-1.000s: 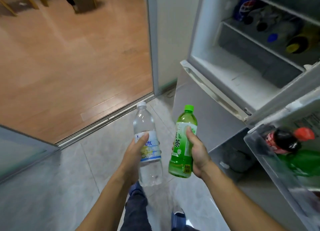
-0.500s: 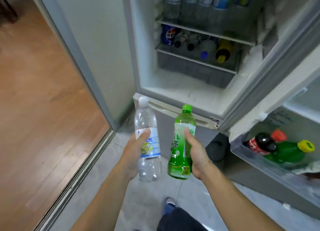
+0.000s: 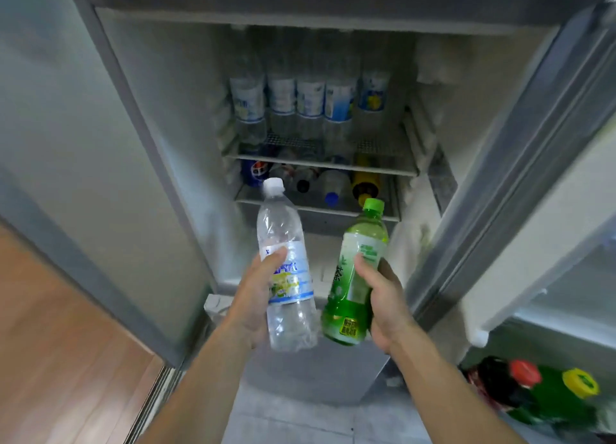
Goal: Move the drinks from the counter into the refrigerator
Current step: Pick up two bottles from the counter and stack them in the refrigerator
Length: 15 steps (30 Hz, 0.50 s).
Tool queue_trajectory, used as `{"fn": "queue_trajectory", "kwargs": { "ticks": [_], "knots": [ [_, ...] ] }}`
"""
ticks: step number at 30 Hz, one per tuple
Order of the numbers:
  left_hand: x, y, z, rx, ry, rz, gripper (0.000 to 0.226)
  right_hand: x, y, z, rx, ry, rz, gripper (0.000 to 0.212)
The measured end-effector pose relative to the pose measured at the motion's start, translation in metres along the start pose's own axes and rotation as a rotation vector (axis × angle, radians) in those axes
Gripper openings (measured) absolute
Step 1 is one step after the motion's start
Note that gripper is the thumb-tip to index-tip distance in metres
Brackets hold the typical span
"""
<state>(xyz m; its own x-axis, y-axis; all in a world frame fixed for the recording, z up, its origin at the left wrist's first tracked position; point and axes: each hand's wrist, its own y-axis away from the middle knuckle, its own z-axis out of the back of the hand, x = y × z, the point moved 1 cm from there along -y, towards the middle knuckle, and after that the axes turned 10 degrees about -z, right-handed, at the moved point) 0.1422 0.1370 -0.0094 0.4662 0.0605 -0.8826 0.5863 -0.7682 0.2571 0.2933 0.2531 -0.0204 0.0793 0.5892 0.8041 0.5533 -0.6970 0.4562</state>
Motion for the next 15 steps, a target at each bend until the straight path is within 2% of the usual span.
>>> {"fn": "queue_trajectory", "kwargs": {
  "ticks": [3, 6, 12, 15],
  "knots": [
    [-0.028, -0.038, -0.015, 0.049, 0.001, -0.092, 0.044, 0.032, -0.018, -0.013, -0.112, 0.08, 0.142, 0.032],
    [-0.058, -0.074, -0.03, 0.106, -0.059, -0.204, 0.028, 0.07, -0.037, -0.032, -0.212, 0.198, 0.329, 0.035],
    [-0.107, -0.142, -0.053, 0.119, -0.226, -0.426, 0.034, 0.146, -0.088, -0.074, -0.42, 0.261, 0.68, 0.04],
    [-0.128, -0.171, -0.057, 0.126, -0.322, -0.548, 0.058, 0.177, -0.121, -0.084, -0.473, 0.251, 0.76, 0.04]
  ]
}}
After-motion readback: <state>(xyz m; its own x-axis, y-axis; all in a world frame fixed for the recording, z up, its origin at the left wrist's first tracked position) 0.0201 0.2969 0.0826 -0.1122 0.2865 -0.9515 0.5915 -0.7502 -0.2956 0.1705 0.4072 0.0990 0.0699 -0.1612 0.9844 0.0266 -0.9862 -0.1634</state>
